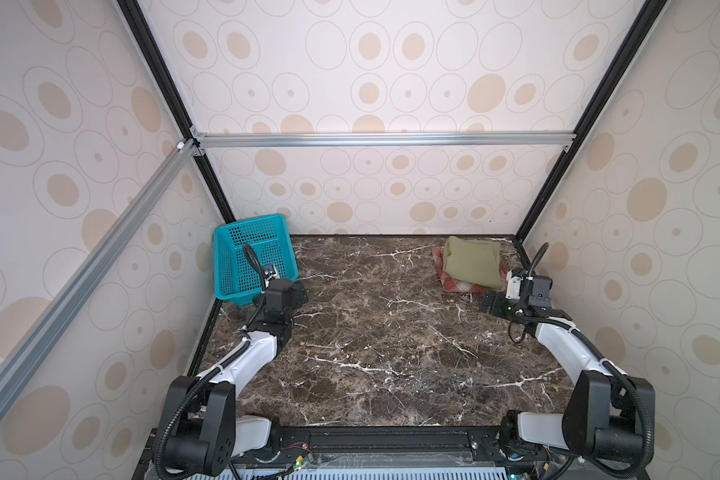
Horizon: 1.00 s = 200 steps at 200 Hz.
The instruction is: Fold and stack the skirts
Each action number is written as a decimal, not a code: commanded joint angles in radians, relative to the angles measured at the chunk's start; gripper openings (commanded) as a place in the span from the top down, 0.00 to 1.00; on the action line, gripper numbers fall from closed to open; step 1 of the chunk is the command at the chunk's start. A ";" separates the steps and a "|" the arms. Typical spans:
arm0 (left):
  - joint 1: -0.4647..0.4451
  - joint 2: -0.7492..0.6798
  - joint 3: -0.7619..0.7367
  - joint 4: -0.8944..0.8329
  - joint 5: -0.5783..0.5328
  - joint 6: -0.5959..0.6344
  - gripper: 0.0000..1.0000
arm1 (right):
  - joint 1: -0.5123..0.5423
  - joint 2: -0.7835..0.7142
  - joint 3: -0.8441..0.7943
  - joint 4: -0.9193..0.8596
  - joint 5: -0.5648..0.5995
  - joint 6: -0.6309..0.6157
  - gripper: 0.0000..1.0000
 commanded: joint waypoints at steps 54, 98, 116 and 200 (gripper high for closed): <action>0.046 0.093 -0.224 0.579 -0.178 0.228 0.01 | 0.147 0.077 -0.131 0.282 0.301 -0.080 0.00; 0.058 0.191 -0.263 0.785 -0.121 0.300 0.01 | 0.155 0.119 -0.187 0.448 0.334 -0.088 0.01; 0.074 0.222 -0.291 0.879 -0.070 0.307 0.01 | 0.160 0.111 -0.232 0.581 0.322 -0.109 0.01; 0.096 0.307 -0.368 1.078 0.167 0.362 0.01 | 0.171 0.225 -0.362 0.994 0.252 -0.154 0.02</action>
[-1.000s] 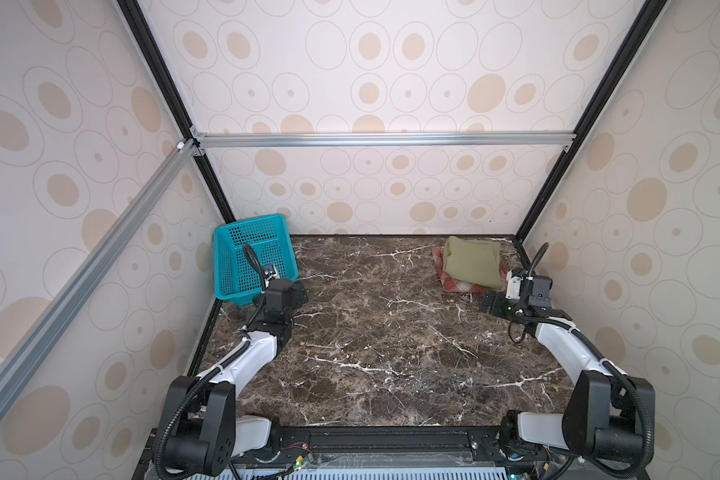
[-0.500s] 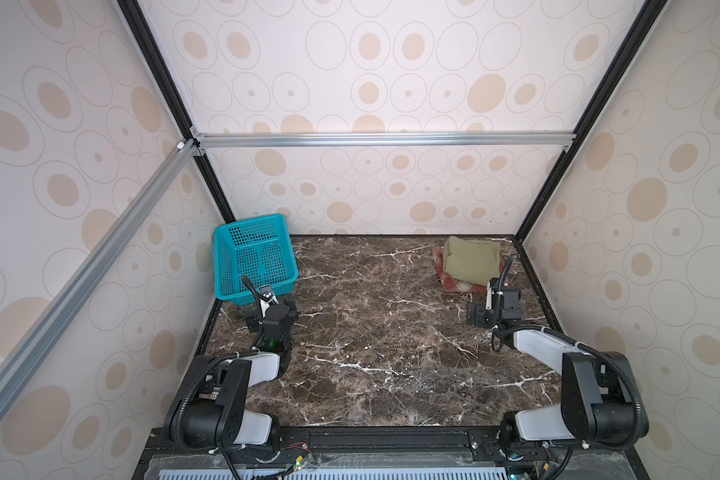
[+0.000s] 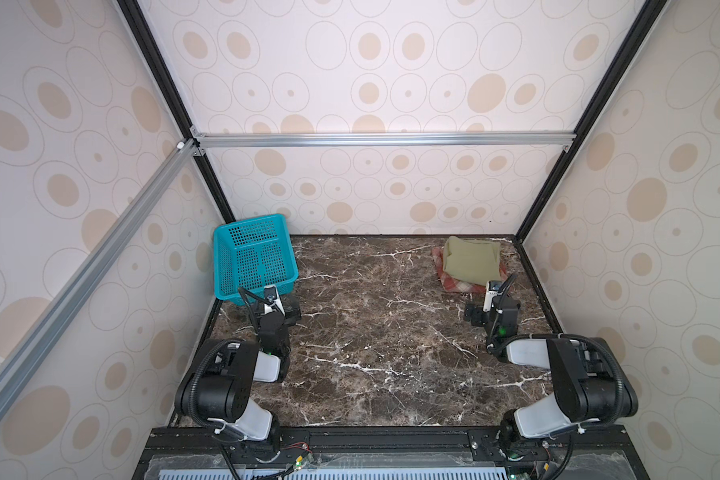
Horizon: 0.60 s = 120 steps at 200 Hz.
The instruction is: Fold and stack the skirts
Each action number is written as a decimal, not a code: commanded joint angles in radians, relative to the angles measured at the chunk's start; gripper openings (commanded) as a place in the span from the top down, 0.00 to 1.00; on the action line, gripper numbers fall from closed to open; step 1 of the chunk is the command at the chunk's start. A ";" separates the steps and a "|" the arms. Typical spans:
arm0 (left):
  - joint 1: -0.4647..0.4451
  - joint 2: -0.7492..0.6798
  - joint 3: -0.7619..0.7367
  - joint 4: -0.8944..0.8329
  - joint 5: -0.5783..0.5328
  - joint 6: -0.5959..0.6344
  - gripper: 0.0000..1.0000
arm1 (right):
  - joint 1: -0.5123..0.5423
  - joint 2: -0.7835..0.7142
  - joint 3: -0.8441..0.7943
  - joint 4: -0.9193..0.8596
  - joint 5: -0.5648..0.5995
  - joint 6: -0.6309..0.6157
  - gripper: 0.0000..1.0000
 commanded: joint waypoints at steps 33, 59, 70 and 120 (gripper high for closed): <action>0.016 0.016 -0.010 0.098 0.081 0.042 0.01 | 0.010 -0.004 -0.003 0.092 -0.017 -0.025 0.02; 0.016 0.015 -0.011 0.095 0.079 0.042 0.01 | 0.010 -0.004 -0.004 0.102 -0.016 -0.026 0.02; 0.016 0.019 -0.013 0.114 0.080 0.046 0.01 | 0.010 -0.003 -0.006 0.101 -0.017 -0.025 0.02; 0.015 0.019 -0.013 0.112 0.080 0.045 0.01 | 0.010 -0.002 -0.006 0.101 -0.016 -0.025 0.02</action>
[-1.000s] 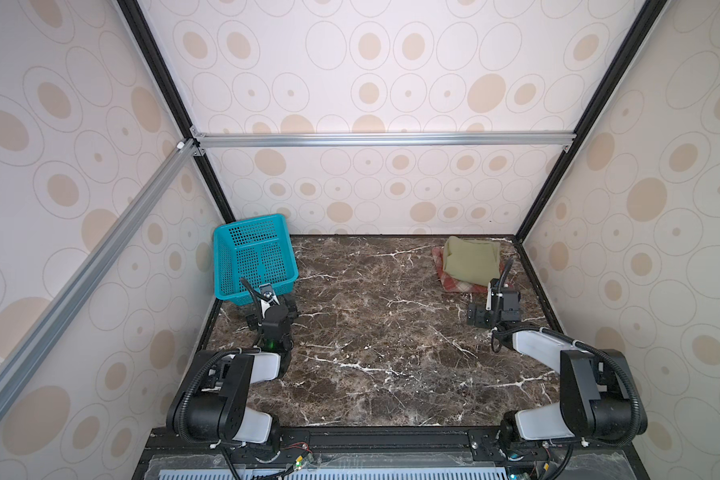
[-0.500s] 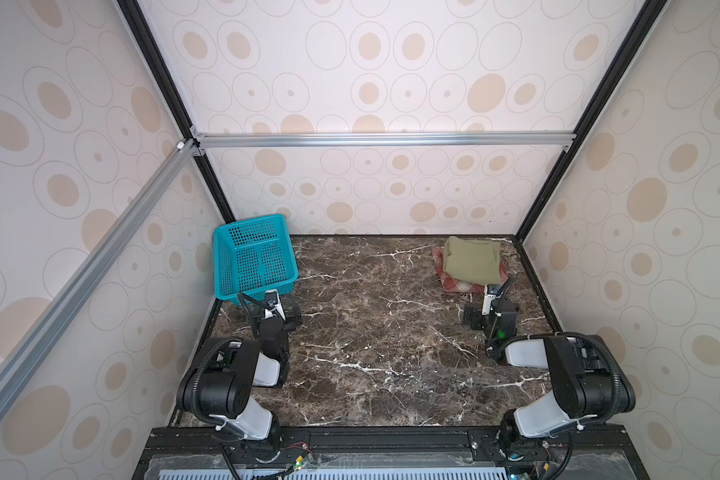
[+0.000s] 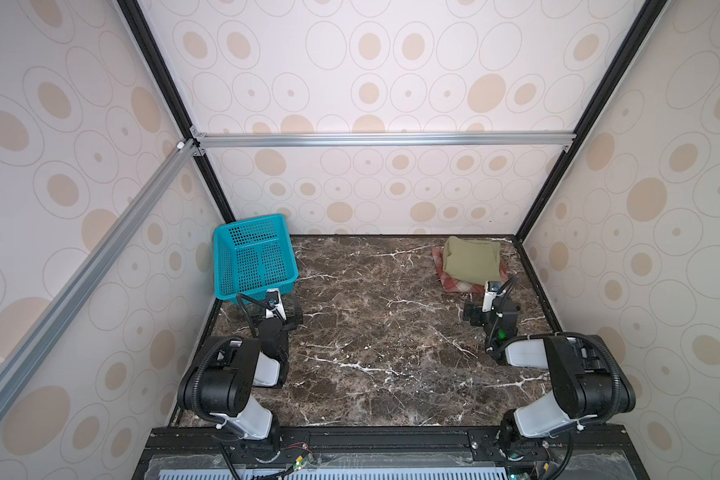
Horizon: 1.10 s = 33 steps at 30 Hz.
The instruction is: Fold and stack the skirts
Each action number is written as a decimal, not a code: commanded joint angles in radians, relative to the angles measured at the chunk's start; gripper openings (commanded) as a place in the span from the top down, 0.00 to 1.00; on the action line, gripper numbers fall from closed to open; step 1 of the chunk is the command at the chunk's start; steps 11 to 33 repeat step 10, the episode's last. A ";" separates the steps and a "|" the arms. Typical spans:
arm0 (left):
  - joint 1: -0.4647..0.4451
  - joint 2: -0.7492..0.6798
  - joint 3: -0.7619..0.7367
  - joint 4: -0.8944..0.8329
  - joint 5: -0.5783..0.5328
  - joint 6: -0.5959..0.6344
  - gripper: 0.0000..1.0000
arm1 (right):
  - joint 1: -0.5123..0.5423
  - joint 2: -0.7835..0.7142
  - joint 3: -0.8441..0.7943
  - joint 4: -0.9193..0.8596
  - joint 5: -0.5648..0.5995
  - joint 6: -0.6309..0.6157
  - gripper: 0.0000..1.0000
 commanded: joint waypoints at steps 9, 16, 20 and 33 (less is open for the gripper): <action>0.008 0.001 0.013 0.037 0.010 0.025 0.01 | 0.007 -0.005 0.003 0.020 -0.008 -0.010 0.02; 0.008 0.002 0.011 0.042 0.009 0.026 0.01 | 0.007 -0.004 0.004 0.020 -0.007 -0.010 0.02; 0.008 0.002 0.011 0.042 0.009 0.026 0.01 | 0.007 -0.004 0.004 0.020 -0.007 -0.010 0.02; 0.008 0.002 0.011 0.042 0.009 0.026 0.01 | 0.007 -0.004 0.004 0.020 -0.007 -0.010 0.02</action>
